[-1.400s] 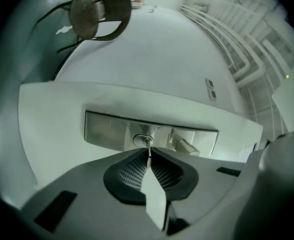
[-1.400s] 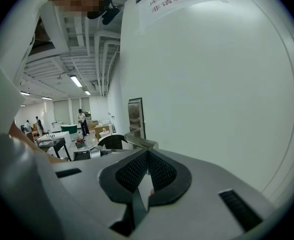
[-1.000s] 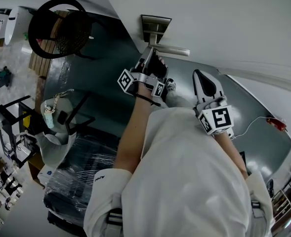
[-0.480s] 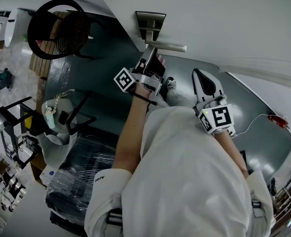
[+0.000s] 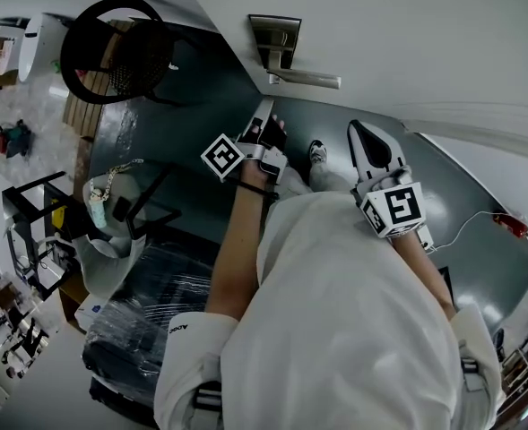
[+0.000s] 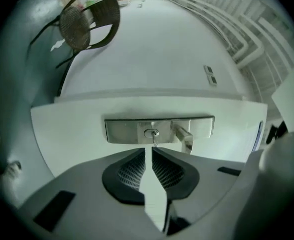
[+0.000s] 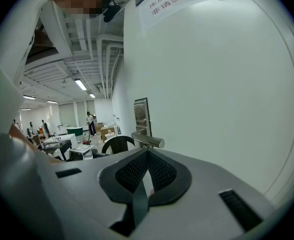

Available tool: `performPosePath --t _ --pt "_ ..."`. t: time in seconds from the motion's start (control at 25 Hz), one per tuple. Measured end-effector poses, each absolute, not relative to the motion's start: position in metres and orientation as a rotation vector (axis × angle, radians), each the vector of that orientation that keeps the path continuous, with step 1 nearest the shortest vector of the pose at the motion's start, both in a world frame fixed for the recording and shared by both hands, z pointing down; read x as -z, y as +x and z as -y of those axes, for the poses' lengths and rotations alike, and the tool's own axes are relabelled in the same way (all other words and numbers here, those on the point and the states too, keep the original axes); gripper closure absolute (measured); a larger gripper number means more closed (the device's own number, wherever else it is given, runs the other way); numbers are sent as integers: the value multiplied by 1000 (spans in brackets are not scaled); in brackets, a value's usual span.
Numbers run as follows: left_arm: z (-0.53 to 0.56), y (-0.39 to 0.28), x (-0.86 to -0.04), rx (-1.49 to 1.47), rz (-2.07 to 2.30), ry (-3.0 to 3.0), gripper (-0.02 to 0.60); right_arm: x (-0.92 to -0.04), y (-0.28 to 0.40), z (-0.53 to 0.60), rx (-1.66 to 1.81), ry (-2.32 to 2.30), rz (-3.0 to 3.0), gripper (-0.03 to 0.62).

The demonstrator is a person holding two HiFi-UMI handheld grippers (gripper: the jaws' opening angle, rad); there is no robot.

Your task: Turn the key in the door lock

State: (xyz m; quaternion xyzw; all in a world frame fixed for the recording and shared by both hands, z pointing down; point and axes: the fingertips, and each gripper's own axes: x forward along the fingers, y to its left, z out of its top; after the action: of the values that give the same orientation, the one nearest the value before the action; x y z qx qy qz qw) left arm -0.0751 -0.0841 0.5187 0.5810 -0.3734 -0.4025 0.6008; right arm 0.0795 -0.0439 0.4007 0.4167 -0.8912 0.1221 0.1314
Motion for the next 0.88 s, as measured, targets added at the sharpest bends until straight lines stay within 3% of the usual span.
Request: performPosePath --t 0.12,0.64,0.88 --pt "72 -84 -518 653 1098 1592 574 -399 75 40 -346 1179 2603 599" --pt "84 -62 -477 -600 1853 2450 574 -406 72 23 -354 1120 2596 599" --pt "94 -54 -492 -980 1897 2503 572 -407 84 22 -365 1164 2578 599"
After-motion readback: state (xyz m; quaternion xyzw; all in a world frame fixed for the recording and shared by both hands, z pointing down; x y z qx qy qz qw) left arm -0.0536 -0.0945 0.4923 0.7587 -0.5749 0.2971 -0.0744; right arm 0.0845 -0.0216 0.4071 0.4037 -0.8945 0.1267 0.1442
